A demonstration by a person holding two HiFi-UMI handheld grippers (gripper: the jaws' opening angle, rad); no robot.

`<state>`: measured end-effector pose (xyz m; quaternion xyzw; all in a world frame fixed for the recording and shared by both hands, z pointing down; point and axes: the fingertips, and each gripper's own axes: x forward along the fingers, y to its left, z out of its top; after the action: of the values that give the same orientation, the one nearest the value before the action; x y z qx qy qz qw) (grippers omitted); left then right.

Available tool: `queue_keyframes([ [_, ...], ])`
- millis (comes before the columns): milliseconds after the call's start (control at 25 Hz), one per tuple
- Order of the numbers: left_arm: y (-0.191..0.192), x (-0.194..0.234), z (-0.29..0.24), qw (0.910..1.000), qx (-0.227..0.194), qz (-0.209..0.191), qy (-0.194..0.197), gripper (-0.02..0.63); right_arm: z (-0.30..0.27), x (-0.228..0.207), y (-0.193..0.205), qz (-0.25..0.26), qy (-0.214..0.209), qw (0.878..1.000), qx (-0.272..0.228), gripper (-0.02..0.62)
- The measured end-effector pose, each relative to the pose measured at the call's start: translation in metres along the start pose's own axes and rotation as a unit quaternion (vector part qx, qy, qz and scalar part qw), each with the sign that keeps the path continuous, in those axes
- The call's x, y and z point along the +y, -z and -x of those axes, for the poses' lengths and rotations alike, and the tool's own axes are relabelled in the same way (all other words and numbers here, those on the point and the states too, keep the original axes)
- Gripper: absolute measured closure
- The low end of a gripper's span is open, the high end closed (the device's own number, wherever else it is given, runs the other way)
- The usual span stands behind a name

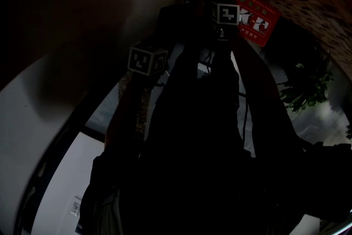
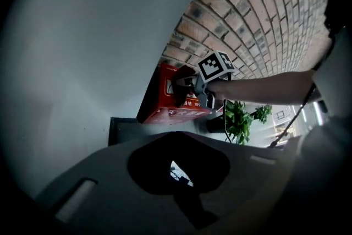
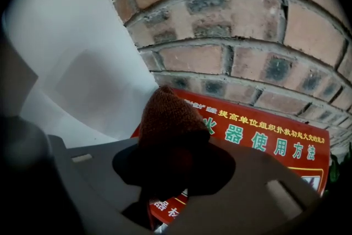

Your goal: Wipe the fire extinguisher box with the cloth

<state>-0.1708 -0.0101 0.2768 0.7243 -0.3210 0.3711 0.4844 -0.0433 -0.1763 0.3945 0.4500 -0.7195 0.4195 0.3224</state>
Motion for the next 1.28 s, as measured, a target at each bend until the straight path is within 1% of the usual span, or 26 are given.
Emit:
queue_keyframes([
  [480, 0.001, 0.009, 0.0, 1.0, 0.002, 0.008, -0.002, 0.603, -0.016, 0.025, -0.005, 0.033, -0.017, 0.999, 0.016, 0.463],
  [640, 0.001, 0.01, 0.0, 0.9999, 0.002, 0.012, -0.003, 0.603, -0.016, 0.019, -0.003, 0.039, 0.001, 0.999, 0.015, 0.463],
  [760, 0.001, 0.01, 0.0, 0.9999, 0.0, 0.013, -0.004, 0.603, -0.016, 0.02, -0.004, 0.038, 0.0, 0.999, 0.01, 0.463],
  [920, 0.003, 0.009, 0.0, 0.9999, 0.0, 0.013, -0.003, 0.603, -0.019, 0.029, -0.009, 0.032, -0.014, 0.999, -0.001, 0.463],
  [1040, 0.005, 0.009, 0.0, 0.9999, 0.003, 0.013, -0.002, 0.603, -0.024, 0.036, -0.012, 0.033, -0.018, 0.999, 0.004, 0.463],
  [1160, 0.011, 0.013, 0.007, 0.9998, 0.006, 0.014, -0.009, 0.603, -0.026, 0.046, -0.013, 0.037, -0.032, 0.999, 0.006, 0.463],
  [1240, 0.013, 0.016, 0.013, 0.9998, 0.005, 0.013, -0.013, 0.603, -0.027, 0.052, -0.014, 0.034, -0.047, 0.998, 0.005, 0.463],
  [1280, 0.012, 0.016, 0.014, 0.9998, 0.003, 0.011, -0.014, 0.603, -0.026, 0.055, -0.016, 0.027, -0.063, 0.998, 0.006, 0.462],
])
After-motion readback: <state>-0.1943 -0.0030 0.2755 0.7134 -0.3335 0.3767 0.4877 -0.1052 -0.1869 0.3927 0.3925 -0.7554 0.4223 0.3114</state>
